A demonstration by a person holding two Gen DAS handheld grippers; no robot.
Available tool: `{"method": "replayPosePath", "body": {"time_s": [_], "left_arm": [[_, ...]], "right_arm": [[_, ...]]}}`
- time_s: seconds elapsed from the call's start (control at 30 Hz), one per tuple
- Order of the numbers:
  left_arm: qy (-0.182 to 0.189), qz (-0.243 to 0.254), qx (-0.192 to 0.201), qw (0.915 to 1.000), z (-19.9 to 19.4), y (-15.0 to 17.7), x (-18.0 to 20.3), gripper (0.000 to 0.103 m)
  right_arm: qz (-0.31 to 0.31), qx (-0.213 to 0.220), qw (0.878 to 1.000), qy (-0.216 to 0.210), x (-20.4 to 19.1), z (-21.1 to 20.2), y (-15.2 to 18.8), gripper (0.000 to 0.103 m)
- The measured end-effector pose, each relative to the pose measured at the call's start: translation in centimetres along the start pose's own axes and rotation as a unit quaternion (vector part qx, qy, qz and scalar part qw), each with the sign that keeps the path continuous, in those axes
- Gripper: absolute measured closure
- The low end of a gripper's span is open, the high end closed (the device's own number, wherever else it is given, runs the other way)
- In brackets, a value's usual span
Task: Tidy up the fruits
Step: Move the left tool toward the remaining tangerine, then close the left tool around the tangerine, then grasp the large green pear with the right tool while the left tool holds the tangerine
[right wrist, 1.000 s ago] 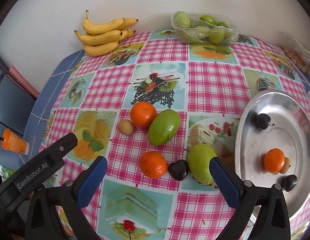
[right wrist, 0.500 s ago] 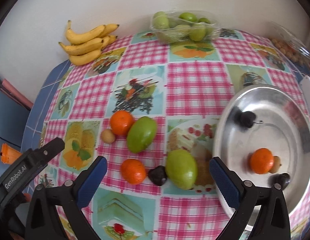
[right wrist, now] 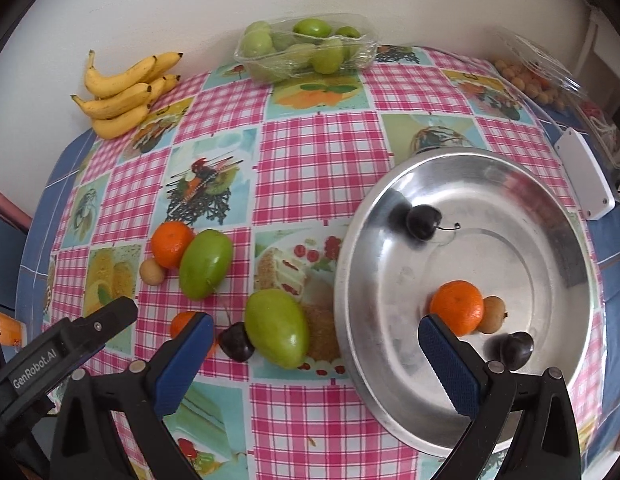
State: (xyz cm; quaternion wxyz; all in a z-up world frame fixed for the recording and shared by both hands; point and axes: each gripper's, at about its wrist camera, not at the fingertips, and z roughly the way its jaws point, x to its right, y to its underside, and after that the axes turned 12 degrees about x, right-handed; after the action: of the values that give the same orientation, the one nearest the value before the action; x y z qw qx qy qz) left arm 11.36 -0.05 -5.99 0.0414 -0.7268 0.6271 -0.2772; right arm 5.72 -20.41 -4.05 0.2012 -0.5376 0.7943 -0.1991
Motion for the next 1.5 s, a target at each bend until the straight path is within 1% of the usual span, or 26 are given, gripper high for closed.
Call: {"method": "replayPosePath", "body": {"time_s": [0.03,0.17,0.2,0.3,0.33,0.4,0.5,0.57,0.67,0.77,0.93,1.0,1.07,1.1,1.23,1.27,1.33,1.37,1.43,1.5], "left_arm": [[0.007,-0.001,-0.006,1.0,0.3,0.2,0.3,0.022],[0.037,-0.007,-0.025,0.999,1.2,0.7,1.1,0.037],[0.042,-0.007,-0.027,0.9987,1.3,0.8,1.2,0.038],[0.049,-0.003,-0.035,0.9982,1.8,1.0,1.8,0.048],[0.053,-0.002,-0.037,0.9979,2.0,1.1,1.9,0.055],[0.063,-0.006,-0.041,0.9972,2.2,1.1,2.1,0.056],[0.071,-0.005,-0.046,0.9964,2.4,1.3,2.3,0.06],[0.079,-0.006,-0.049,0.9957,2.5,1.3,2.5,0.067],[0.076,0.001,-0.046,0.9961,2.4,1.4,2.7,0.067],[0.077,-0.006,-0.043,0.9961,2.2,1.4,2.4,0.068],[0.047,-0.003,-0.028,0.9985,1.3,0.9,1.7,0.068],[0.042,-0.01,-0.024,0.9988,1.0,0.7,1.2,0.068],[0.04,-0.019,-0.023,0.9987,0.9,0.5,0.8,0.068],[0.039,-0.024,-0.022,0.9987,0.9,0.5,0.6,0.068],[0.034,-0.043,-0.019,0.9983,0.6,0.4,-0.1,0.068],[0.034,-0.045,-0.019,0.9982,0.6,0.4,-0.1,0.068],[0.031,-0.046,-0.018,0.9983,0.5,0.4,-0.2,0.068],[0.029,-0.046,-0.018,0.9983,0.5,0.4,-0.2,0.068],[0.029,-0.048,-0.017,0.9983,0.5,0.4,-0.2,0.068],[0.031,-0.051,-0.017,0.9981,0.5,0.5,-0.1,0.068]], "right_arm": [[0.005,-0.001,1.0,0.001,0.2,0.0,0.0,0.0],[0.028,-0.001,1.0,0.004,1.2,0.0,0.0,0.0],[0.029,0.0,1.0,0.006,1.4,0.0,-0.1,0.0],[0.033,0.0,0.999,0.003,1.5,0.0,-0.1,0.0],[0.034,-0.001,0.999,0.001,1.4,0.0,-0.1,0.0],[0.032,-0.002,0.999,0.0,1.3,0.1,-0.1,0.0],[0.037,0.001,0.999,0.002,1.5,0.0,-0.2,0.0],[0.037,0.003,0.999,0.004,1.5,-0.1,-0.2,0.0],[0.037,0.003,0.999,0.002,1.6,-0.1,-0.3,0.0],[0.038,0.006,0.999,0.002,1.5,-0.2,-0.4,0.0],[0.029,0.012,0.999,-0.009,0.9,-0.4,-0.5,0.0],[0.022,0.014,1.0,-0.018,0.4,-0.5,-0.5,0.001],[0.015,0.014,0.999,-0.03,-0.1,-0.6,-0.4,0.006],[0.01,0.014,0.999,-0.038,-0.4,-0.6,-0.4,0.014],[-0.012,0.01,0.998,-0.054,-1.7,-0.6,-0.1,0.028],[-0.015,0.008,0.998,-0.058,-1.9,-0.5,0.0,0.031],[-0.02,0.003,0.998,-0.066,-2.3,-0.4,0.1,0.04],[-0.022,0.001,0.997,-0.068,-2.4,-0.3,0.2,0.042],[-0.028,-0.005,0.997,-0.066,-2.6,0.1,0.3,0.05],[-0.033,-0.012,0.997,-0.063,-2.7,0.5,0.6,0.052]]}}
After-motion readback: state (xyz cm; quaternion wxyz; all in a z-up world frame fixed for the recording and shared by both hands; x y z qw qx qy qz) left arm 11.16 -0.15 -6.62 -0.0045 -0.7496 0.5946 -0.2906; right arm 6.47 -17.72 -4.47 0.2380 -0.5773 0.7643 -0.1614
